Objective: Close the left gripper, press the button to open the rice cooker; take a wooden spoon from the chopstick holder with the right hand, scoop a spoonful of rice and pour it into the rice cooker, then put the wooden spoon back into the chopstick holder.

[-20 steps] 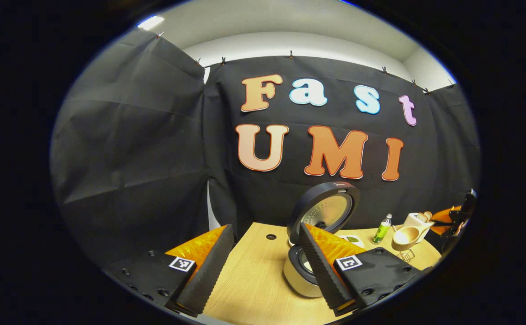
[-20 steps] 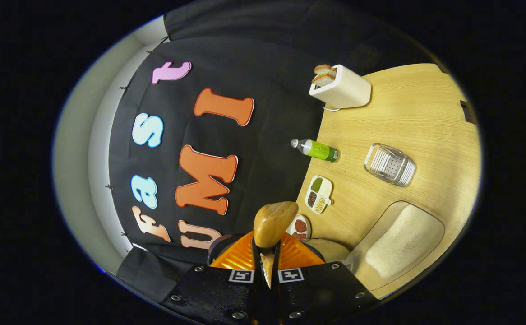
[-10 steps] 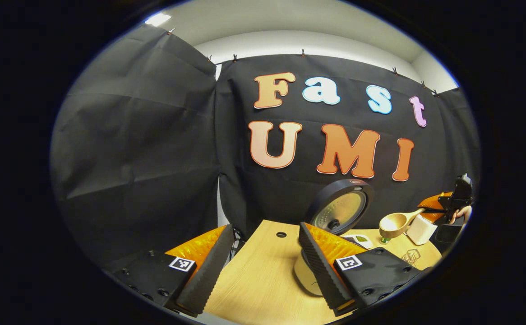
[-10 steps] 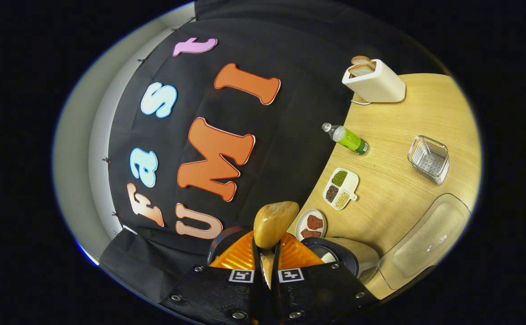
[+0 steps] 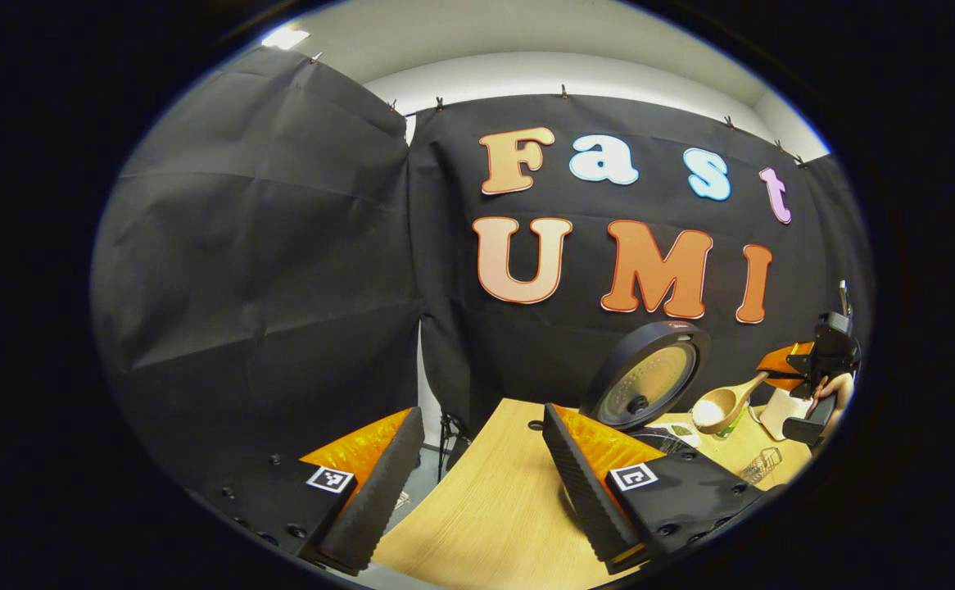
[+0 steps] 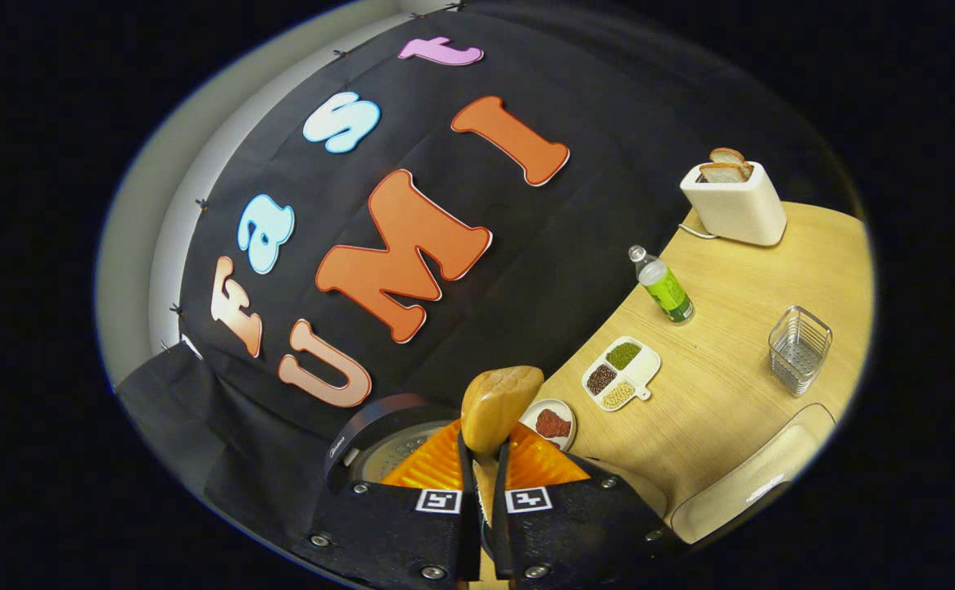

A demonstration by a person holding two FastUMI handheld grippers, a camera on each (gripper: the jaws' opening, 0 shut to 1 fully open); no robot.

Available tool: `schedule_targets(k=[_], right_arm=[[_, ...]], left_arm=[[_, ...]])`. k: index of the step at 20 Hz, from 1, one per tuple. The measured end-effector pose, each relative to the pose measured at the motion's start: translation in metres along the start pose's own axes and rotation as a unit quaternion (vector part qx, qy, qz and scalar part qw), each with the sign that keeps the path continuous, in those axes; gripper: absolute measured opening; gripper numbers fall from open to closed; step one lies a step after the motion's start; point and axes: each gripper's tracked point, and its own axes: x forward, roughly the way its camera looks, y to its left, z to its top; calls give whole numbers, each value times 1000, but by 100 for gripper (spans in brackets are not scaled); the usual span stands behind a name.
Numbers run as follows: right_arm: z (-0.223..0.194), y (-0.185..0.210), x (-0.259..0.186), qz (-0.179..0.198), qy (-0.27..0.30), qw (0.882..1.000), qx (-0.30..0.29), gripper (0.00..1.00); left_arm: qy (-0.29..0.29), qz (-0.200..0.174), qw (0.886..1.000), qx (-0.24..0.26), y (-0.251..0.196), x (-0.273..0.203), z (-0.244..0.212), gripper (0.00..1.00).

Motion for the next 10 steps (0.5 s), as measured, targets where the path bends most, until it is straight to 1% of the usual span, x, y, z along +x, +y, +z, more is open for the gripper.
schedule_targets(k=[5,10], right_arm=[[0,4,4,-4,-11,999,-46,6],[-3,10,3,-2,-17,996,-88,5]], left_arm=[[1,12,1000,1,11,2,-2,94],[3,13,1000,1,13,5,-3,94]])
